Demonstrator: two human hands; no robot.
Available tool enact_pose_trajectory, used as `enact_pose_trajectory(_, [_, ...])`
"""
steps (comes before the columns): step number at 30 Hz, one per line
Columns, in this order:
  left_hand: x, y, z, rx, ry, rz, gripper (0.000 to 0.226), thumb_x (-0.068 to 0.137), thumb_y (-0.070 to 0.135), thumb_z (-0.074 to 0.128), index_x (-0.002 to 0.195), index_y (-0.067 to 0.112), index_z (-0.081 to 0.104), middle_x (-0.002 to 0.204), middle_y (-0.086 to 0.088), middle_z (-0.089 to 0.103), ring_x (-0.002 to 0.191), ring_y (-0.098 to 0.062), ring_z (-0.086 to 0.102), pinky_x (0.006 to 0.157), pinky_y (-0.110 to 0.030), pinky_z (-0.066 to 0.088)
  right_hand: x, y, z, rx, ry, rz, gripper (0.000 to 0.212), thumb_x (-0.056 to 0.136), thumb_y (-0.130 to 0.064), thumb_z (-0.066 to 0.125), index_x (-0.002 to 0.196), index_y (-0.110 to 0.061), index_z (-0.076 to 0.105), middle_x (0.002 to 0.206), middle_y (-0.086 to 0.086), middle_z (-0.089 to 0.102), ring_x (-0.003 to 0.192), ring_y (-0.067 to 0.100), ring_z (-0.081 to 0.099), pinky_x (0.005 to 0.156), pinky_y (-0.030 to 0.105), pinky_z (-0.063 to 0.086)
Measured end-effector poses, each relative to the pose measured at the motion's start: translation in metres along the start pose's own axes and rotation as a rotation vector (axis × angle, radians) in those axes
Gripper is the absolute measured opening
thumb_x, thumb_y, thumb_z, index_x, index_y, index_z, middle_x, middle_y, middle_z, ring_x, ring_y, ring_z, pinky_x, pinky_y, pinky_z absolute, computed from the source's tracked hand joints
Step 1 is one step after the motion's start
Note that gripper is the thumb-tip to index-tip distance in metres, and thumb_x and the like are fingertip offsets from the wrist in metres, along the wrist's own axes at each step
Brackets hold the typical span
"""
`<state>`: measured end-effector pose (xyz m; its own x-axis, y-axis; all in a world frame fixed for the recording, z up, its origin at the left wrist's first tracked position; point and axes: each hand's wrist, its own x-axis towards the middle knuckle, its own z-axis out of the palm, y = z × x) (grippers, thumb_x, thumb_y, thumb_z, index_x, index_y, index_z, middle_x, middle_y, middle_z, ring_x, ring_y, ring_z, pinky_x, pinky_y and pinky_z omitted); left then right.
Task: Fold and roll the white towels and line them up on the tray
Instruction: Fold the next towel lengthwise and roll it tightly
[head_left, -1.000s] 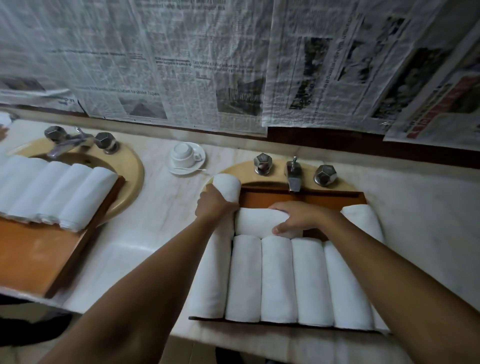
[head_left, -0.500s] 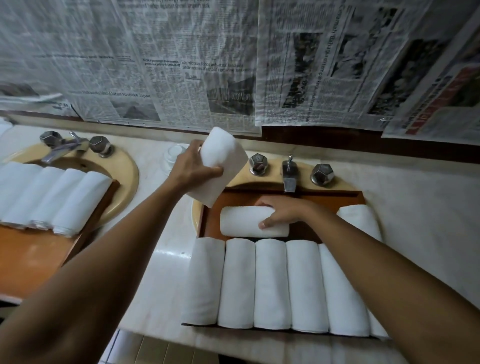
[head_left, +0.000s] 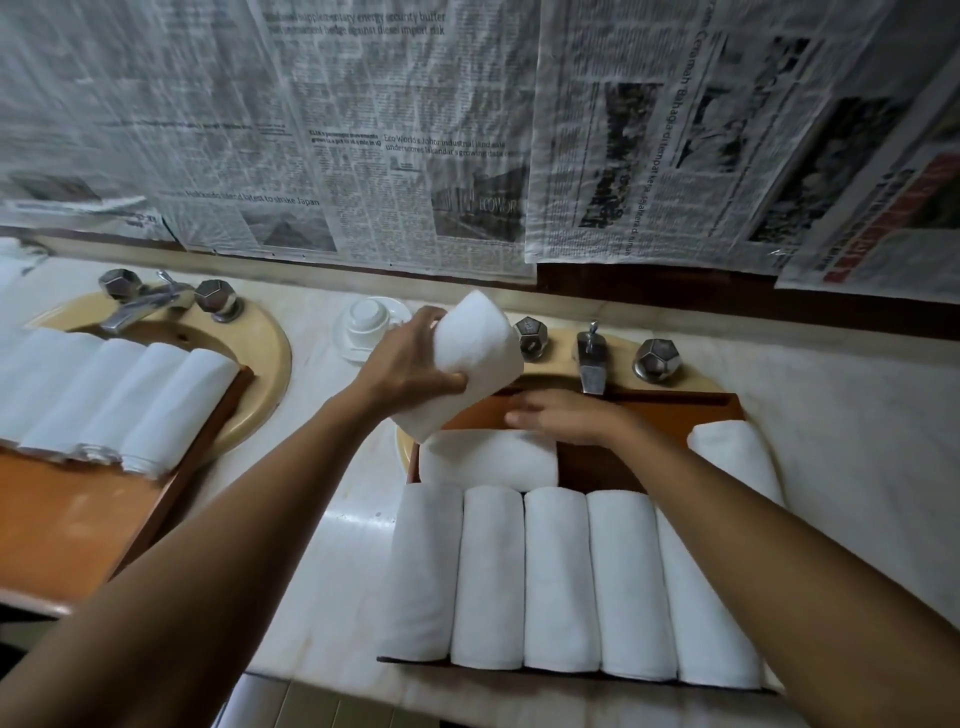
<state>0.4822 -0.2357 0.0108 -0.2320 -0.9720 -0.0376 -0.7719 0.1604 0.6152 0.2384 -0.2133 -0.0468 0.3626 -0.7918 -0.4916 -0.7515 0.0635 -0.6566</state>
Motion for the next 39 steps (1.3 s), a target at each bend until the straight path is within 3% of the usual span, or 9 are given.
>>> enact_pose_trajectory(4, [-0.002, 0.011, 0.002, 0.163, -0.095, 0.096, 0.086, 0.062, 0.045, 0.082, 0.138, 0.021, 0.049, 0.118, -0.010, 0.067, 0.100, -0.030, 0.061, 0.083, -0.038, 0.052, -0.023, -0.013, -0.040, 0.466, 0.350, 0.003, 0.027, 0.102, -0.049, 0.056, 0.128, -0.044, 0.056, 0.135, -0.005, 0.060, 0.125, 0.020, 0.059, 0.101, 0.044, 0.050])
enact_pose_trajectory(8, [-0.002, 0.030, 0.006, 0.253, -0.181, 0.206, 0.091, 0.063, 0.040, 0.085, 0.142, 0.024, 0.043, 0.112, -0.006, 0.063, 0.098, -0.024, 0.052, 0.080, -0.036, 0.042, -0.050, -0.038, -0.070, 0.544, 0.215, -0.040, 0.084, 0.078, -0.065, 0.077, 0.150, -0.043, 0.039, 0.135, -0.012, 0.057, 0.121, 0.016, 0.060, 0.096, 0.045, 0.051])
enact_pose_trajectory(12, [-0.004, 0.050, 0.008, 0.259, -0.176, 0.309, 0.088, 0.065, 0.039, 0.085, 0.142, 0.027, 0.043, 0.108, -0.001, 0.059, 0.093, -0.016, 0.044, 0.076, -0.031, 0.035, -0.066, -0.044, -0.061, 0.629, 0.069, 0.084, 0.063, 0.073, -0.062, 0.076, 0.130, -0.040, 0.058, 0.119, -0.005, 0.070, 0.115, 0.023, 0.064, 0.091, 0.041, 0.052])
enact_pose_trajectory(16, [-0.003, 0.055, 0.003, 0.203, -0.134, 0.242, 0.078, 0.069, 0.042, 0.086, 0.136, 0.023, 0.051, 0.117, -0.007, 0.067, 0.093, -0.022, 0.052, 0.074, -0.031, 0.038, -0.076, -0.022, -0.051, 0.878, 0.205, 0.158, 0.090, 0.074, -0.085, 0.061, 0.142, -0.026, 0.052, 0.127, 0.005, 0.067, 0.118, 0.029, 0.061, 0.104, 0.062, 0.044])
enact_pose_trajectory(21, [-0.001, 0.050, 0.004, 0.127, -0.009, 0.045, 0.079, 0.070, 0.045, 0.085, 0.136, 0.018, 0.050, 0.115, -0.008, 0.067, 0.090, -0.024, 0.056, 0.072, -0.032, 0.043, -0.090, -0.007, -0.006, 1.159, 0.269, 0.271, 0.062, 0.097, -0.054, 0.059, 0.135, -0.005, 0.056, 0.117, 0.017, 0.066, 0.100, 0.030, 0.067, 0.086, 0.043, 0.060])
enact_pose_trajectory(25, [-0.007, 0.062, 0.014, 0.090, -0.097, -0.001, 0.069, 0.069, 0.048, 0.086, 0.125, 0.020, 0.057, 0.108, -0.004, 0.067, 0.089, -0.023, 0.061, 0.062, -0.030, 0.042, -0.079, -0.031, 0.007, 1.326, 0.155, 0.202, 0.063, 0.095, -0.061, 0.055, 0.128, -0.007, 0.059, 0.133, 0.023, 0.064, 0.124, 0.039, 0.063, 0.103, 0.052, 0.053])
enact_pose_trajectory(30, [-0.018, 0.073, 0.018, 0.089, -0.108, 0.067, 0.070, 0.072, 0.048, 0.086, 0.130, 0.023, 0.057, 0.107, 0.003, 0.062, 0.089, -0.019, 0.059, 0.057, -0.019, 0.038, -0.068, -0.049, -0.003, 1.430, 0.273, 0.151, 0.051, 0.087, -0.057, 0.069, 0.121, -0.019, 0.066, 0.115, 0.013, 0.074, 0.108, 0.035, 0.071, 0.093, 0.057, 0.057])
enact_pose_trajectory(36, [-0.032, 0.066, 0.007, -0.050, -0.134, 0.133, 0.076, 0.079, 0.047, 0.085, 0.145, 0.026, 0.055, 0.133, 0.000, 0.065, 0.111, -0.017, 0.061, 0.083, -0.030, 0.050, -0.061, -0.052, 0.003, 1.483, 0.337, 0.167, 0.049, 0.083, -0.049, 0.075, 0.123, -0.022, 0.064, 0.125, 0.016, 0.067, 0.107, 0.038, 0.065, 0.098, 0.060, 0.051])
enact_pose_trajectory(39, [-0.042, 0.047, 0.000, -0.305, -0.051, -0.053, 0.075, 0.080, 0.062, 0.079, 0.145, 0.035, 0.054, 0.138, 0.004, 0.055, 0.121, -0.015, 0.056, 0.096, -0.035, 0.051, -0.062, -0.049, 0.006, 1.540, 0.355, 0.056, 0.052, 0.087, -0.045, 0.071, 0.130, -0.018, 0.063, 0.122, 0.019, 0.067, 0.110, 0.040, 0.066, 0.098, 0.064, 0.050])
